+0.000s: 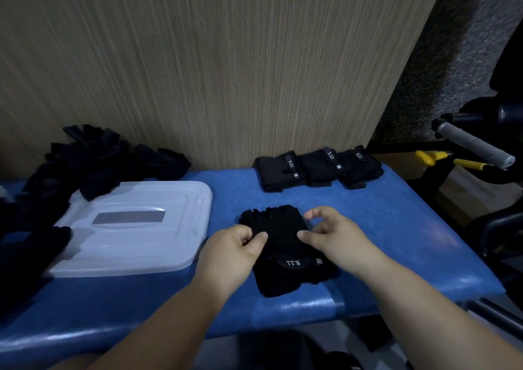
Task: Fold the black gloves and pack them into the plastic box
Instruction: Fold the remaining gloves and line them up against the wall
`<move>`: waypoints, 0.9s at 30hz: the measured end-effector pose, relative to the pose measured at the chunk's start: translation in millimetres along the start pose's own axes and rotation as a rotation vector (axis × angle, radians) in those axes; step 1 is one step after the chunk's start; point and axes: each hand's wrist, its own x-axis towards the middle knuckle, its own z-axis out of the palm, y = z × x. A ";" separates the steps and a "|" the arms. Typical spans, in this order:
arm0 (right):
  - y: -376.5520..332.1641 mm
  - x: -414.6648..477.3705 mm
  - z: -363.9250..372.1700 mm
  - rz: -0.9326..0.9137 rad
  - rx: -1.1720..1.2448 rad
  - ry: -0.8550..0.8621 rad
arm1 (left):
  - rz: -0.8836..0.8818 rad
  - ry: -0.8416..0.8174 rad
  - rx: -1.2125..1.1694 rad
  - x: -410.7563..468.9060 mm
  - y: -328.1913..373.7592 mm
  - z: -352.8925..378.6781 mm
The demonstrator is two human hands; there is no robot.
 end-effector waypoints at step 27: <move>4.8 -0.3 14.9 -0.404 -0.506 -0.243 | 0.438 -0.325 0.395 -0.7 -13.5 3.4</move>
